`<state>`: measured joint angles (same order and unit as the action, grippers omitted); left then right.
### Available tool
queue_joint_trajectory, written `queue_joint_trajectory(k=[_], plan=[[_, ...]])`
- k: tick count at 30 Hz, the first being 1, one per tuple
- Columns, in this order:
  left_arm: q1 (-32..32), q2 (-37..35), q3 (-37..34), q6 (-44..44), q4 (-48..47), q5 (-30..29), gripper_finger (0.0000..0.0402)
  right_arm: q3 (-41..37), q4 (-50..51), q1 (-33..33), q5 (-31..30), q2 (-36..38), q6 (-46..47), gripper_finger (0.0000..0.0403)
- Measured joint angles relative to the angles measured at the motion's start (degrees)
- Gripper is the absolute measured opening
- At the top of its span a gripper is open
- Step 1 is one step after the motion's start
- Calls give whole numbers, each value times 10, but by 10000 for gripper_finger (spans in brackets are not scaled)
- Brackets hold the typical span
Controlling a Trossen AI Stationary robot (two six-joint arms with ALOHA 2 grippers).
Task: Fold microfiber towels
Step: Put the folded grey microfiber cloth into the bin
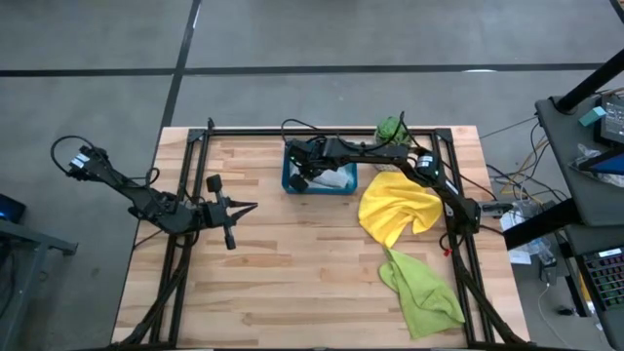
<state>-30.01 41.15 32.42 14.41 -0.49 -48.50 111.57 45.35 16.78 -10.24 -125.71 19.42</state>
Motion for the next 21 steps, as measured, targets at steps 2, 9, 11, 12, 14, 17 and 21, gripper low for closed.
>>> queue_joint_trajectory(k=[2, 9, 11, 12, 14, 17, 21], plan=[[0, 0, 0, 0, 0, 0, 2, 7, 15, 0, -2, 0, -4, 12], [0, 0, 0, 0, 0, 0, 2, 39, 114, 1, -80, 4, -27, 9], [0, 0, 0, 1, 0, 0, 2, 46, 136, 2, -112, 4, -34, 9], [0, 0, 0, 2, 0, 0, 2, 49, 144, 3, -123, 4, -37, 9], [0, 0, 0, 10, 0, 0, 2, 54, 159, 5, -134, 5, -45, 9], [0, 0, 0, 10, 0, 0, 2, 54, 168, 8, -139, 5, -71, 9], [0, 1, 0, 10, 0, 0, 2, 54, 174, 14, -139, 5, -103, 9]])
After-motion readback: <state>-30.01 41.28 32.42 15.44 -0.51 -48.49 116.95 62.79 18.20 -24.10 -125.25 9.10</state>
